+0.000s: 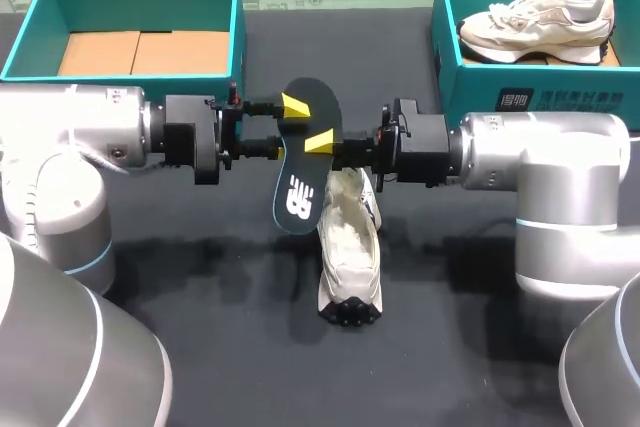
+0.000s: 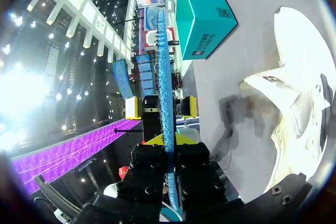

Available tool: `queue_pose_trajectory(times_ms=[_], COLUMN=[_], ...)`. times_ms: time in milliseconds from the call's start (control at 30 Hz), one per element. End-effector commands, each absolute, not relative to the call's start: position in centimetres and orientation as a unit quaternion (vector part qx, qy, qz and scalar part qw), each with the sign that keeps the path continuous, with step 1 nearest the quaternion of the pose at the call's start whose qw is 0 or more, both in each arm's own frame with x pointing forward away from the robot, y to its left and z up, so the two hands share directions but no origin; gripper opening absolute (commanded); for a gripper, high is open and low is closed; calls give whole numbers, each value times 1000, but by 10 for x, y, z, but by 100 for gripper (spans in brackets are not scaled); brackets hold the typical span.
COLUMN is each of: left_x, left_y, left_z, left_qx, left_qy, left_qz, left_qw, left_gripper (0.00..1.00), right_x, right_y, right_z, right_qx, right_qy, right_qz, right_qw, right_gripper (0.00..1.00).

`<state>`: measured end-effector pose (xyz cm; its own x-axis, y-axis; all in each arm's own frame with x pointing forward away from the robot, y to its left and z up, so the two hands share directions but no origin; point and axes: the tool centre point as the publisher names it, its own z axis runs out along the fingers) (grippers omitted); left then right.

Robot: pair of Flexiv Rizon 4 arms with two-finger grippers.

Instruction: Take the shoe out of the shoebox, open the shoe tongue, remove and reinsert the insole, then place the shoe into the shoebox

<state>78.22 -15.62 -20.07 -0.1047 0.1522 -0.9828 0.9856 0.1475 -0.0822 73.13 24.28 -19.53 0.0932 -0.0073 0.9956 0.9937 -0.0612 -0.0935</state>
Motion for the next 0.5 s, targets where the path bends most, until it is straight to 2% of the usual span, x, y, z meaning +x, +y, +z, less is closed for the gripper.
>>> queue_pose_trajectory(times_ms=[33,100,233,500], left_x=[785,785,784,783], left_y=[-159,-159,-159,-162], left_z=[-202,-203,-205,-207], left_qx=[478,478,482,488], left_qy=[595,595,593,590], left_qz=[-444,-444,-446,-446], left_qw=[470,470,466,463], left_gripper=[44,40,40,23], right_x=[732,731,731,733], right_y=[244,244,243,242], right_z=[-197,-197,-197,-198], right_qx=[-536,-536,-534,-533], right_qy=[-462,-461,-462,-462], right_qz=[-490,-489,-488,-487], right_qw=[510,510,513,515], right_gripper=[0,0,0,0])
